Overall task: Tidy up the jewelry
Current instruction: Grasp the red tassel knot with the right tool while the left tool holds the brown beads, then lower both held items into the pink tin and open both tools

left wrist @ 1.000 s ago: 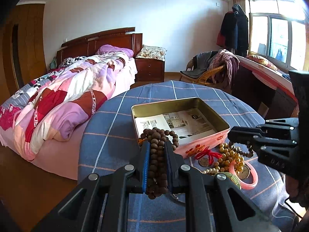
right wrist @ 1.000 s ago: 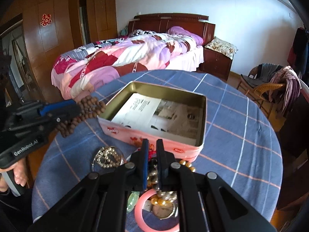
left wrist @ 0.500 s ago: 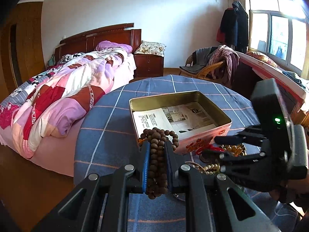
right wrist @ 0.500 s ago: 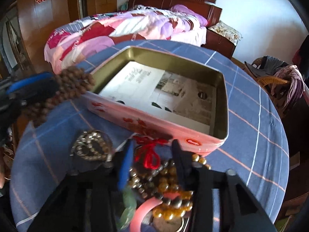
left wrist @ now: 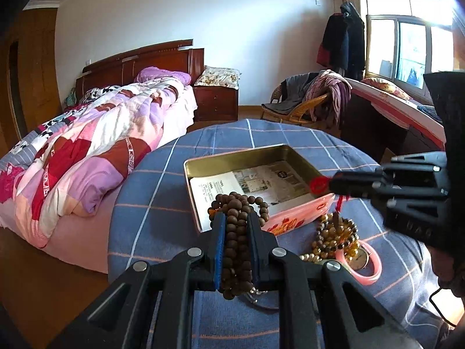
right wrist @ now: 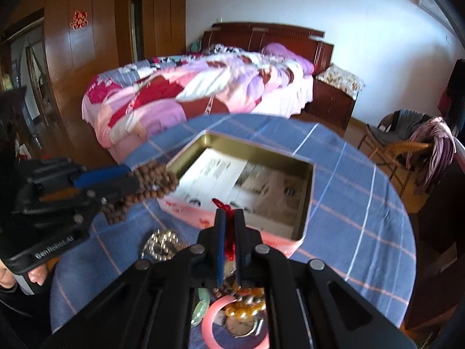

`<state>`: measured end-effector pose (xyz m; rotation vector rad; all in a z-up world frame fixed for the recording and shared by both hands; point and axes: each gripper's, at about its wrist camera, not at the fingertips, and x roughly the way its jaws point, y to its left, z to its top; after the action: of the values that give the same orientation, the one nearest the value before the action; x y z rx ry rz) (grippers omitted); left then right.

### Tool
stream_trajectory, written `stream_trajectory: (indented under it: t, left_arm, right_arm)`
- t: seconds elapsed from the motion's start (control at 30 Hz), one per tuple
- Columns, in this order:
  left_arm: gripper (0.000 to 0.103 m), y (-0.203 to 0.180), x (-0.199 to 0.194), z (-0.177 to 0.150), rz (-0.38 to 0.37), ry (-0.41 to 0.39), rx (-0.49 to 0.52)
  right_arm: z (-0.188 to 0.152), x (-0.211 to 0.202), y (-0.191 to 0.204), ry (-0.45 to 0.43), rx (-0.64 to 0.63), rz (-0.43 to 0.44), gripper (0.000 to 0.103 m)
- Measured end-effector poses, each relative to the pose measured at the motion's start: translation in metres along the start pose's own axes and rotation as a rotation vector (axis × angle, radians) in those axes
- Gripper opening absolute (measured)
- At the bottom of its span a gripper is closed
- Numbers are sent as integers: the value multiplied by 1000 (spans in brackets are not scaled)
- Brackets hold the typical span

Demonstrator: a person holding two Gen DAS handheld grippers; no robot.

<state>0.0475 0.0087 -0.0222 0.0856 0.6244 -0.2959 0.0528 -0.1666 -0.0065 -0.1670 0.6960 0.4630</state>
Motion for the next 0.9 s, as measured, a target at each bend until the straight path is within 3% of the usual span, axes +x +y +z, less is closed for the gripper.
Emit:
stream_trajectory:
  t: [0.17, 0.43, 0.9]
  left_arm:
    - [15, 0, 2, 18, -19, -5, 21]
    - [15, 1, 28, 42, 17, 9, 75]
    - [15, 15, 96, 53, 64, 95, 106]
  right_arm:
    - [14, -5, -14, -38, 32, -4, 7]
    - [33, 9, -32, -43, 41, -32, 7]
    - [45, 62, -50, 14, 47, -68, 7]
